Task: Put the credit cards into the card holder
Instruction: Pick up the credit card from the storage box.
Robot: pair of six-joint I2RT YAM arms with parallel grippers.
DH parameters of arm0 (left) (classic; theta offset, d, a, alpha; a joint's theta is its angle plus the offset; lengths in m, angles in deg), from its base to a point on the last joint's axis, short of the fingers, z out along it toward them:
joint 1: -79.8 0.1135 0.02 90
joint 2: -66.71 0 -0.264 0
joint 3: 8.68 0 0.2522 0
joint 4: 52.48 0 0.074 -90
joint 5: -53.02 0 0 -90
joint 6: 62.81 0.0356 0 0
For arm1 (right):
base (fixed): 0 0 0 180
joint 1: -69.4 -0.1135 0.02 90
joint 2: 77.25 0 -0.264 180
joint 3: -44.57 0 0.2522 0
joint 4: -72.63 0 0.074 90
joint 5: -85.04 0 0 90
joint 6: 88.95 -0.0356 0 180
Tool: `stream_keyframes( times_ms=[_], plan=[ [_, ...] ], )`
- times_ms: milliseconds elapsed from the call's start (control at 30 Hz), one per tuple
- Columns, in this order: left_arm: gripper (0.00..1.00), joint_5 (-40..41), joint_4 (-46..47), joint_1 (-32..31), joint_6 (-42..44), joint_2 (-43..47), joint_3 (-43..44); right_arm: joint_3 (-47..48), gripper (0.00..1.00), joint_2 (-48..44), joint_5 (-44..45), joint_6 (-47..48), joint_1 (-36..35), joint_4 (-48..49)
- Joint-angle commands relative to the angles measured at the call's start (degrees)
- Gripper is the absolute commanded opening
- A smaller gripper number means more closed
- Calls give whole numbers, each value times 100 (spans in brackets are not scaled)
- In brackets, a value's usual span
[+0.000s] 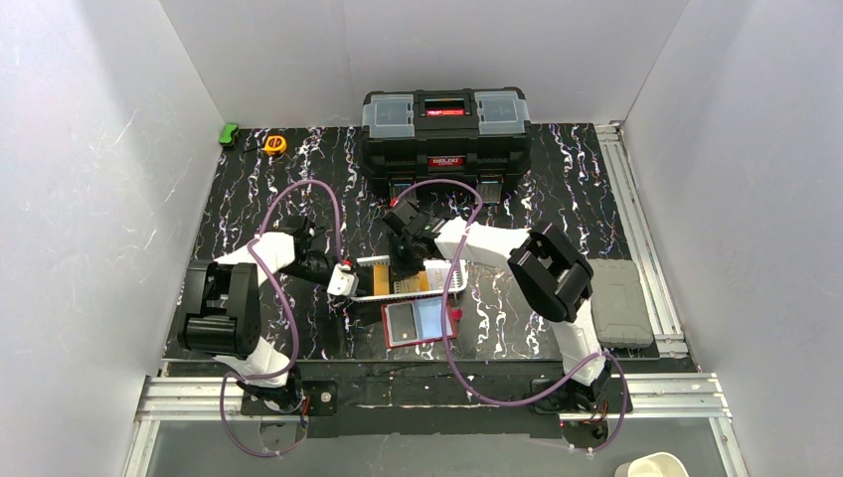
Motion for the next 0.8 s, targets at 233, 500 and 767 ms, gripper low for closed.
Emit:
stream_keyframes(
  times_ms=[233,500,767],
  plan=[
    [38,-100,887,-79,3579,-169,-281,173,7,295,-170,-33,-140,-102],
    [39,-11,1093,-131,3631,-272,-221,180,7,303,-184,-15,-139,-44],
    [29,235,1137,-372,3650,-392,-174,105,7,274,-286,-37,-131,121]
  ],
)
